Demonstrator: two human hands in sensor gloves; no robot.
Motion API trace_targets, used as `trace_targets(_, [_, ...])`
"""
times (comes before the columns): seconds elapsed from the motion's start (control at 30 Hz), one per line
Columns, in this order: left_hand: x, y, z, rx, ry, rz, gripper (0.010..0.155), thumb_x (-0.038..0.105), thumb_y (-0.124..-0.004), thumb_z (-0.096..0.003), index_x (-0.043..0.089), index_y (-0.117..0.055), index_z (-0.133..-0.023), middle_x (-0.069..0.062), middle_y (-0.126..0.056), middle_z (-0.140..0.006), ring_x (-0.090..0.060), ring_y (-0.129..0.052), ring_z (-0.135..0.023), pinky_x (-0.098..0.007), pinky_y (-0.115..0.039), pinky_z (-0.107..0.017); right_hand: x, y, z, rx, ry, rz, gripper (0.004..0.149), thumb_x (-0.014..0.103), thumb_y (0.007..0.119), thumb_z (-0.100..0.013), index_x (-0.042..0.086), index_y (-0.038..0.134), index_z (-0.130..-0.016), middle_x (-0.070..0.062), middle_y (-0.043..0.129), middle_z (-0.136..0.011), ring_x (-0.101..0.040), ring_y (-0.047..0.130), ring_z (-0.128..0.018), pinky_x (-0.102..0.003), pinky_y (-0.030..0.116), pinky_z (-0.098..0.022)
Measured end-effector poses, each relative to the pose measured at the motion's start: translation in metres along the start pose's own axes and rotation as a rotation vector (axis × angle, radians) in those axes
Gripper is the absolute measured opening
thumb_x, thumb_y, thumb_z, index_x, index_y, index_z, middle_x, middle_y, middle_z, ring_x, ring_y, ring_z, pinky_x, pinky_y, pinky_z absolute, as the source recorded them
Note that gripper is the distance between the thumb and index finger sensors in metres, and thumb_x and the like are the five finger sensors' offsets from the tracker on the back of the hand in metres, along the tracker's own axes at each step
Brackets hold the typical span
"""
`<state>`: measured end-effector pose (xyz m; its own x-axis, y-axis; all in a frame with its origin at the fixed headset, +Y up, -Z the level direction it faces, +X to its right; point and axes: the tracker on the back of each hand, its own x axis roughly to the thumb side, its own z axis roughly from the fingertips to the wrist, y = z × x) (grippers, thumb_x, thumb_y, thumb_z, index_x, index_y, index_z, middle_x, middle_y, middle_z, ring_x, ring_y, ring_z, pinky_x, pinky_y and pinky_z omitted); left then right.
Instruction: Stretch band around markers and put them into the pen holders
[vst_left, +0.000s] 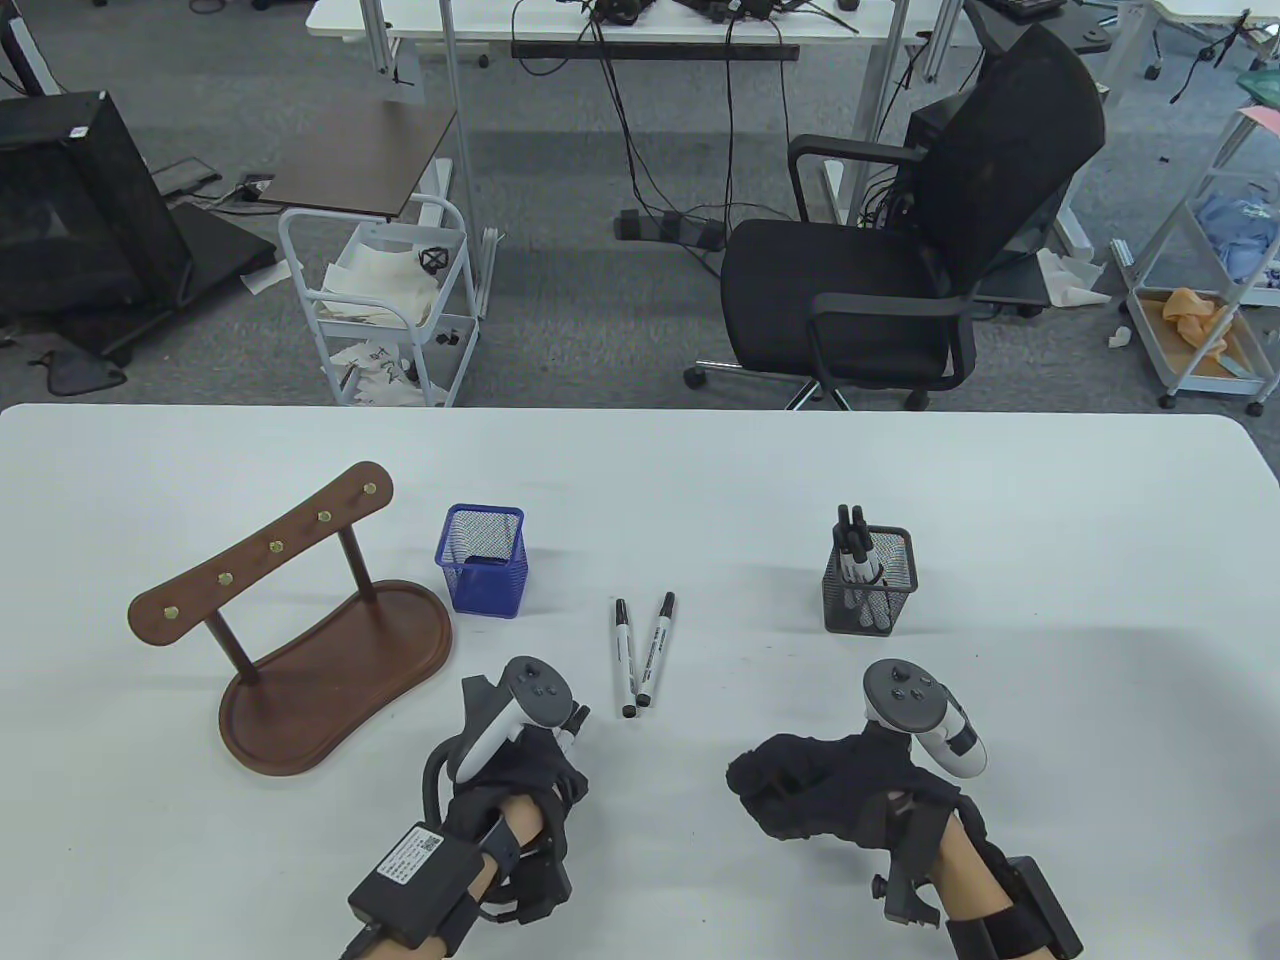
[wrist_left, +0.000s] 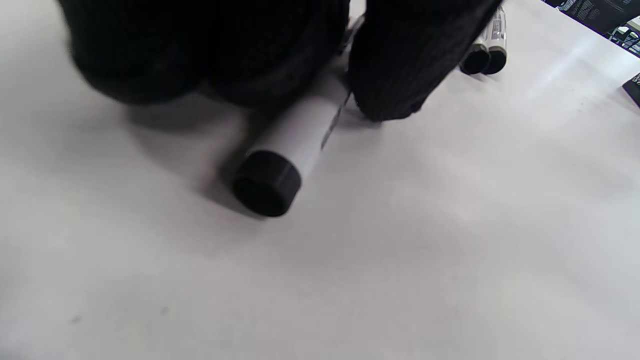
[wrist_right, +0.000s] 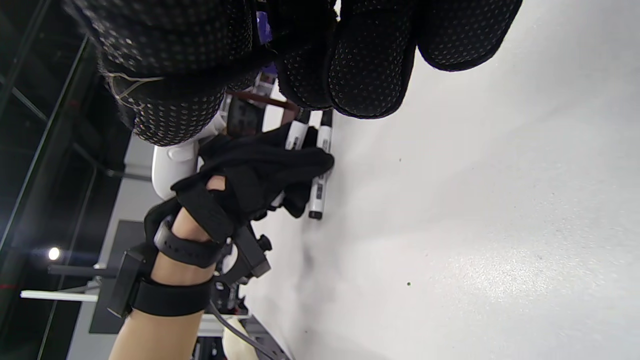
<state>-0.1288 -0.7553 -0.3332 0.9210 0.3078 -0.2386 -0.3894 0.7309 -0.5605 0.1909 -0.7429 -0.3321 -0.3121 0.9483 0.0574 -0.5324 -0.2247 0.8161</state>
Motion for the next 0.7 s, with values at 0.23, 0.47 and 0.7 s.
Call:
trace_targets(0.23, [0.001,0.003,-0.004,0.018,-0.002,-0.033,0.054,0.031,-0.083,-0.0575,0.000,-0.061,-0.096,-0.011,-0.085,-0.068,-0.018,-0.096,-0.037,-0.047,-0.090,-0.031,0.000,0.000,0.000,0.006,0.004,-0.001,0.054,0.040,0.093,-0.046,0.031,0.073,-0.096,-0.006,0.088,-0.091,-0.032,0.092,-0.070,-0.062,0.067,-0.064])
trace_targets(0.47, [-0.006,0.006,-0.004,-0.020,-0.046,0.021,0.051,0.031,-0.073,-0.0597,-0.001,-0.059,-0.097,-0.013,-0.083,-0.070,-0.020,-0.095,-0.041,-0.049,-0.089,-0.033,0.000,0.000,0.000,0.005,0.001,-0.003,0.054,0.040,0.093,-0.046,0.031,0.073,-0.096,-0.006,0.088,-0.091,-0.032,0.092,-0.070,-0.062,0.067,-0.064])
trace_targets(0.7, [-0.013,0.022,-0.001,-0.019,-0.112,0.153,0.050,0.031,-0.066,-0.0613,0.000,-0.052,-0.099,-0.015,-0.076,-0.078,-0.025,-0.092,-0.052,-0.055,-0.084,-0.043,0.000,0.000,0.000,0.006,0.002,-0.008,0.054,0.040,0.092,-0.047,0.031,0.073,-0.096,-0.006,0.088,-0.091,-0.032,0.092,-0.070,-0.062,0.067,-0.064])
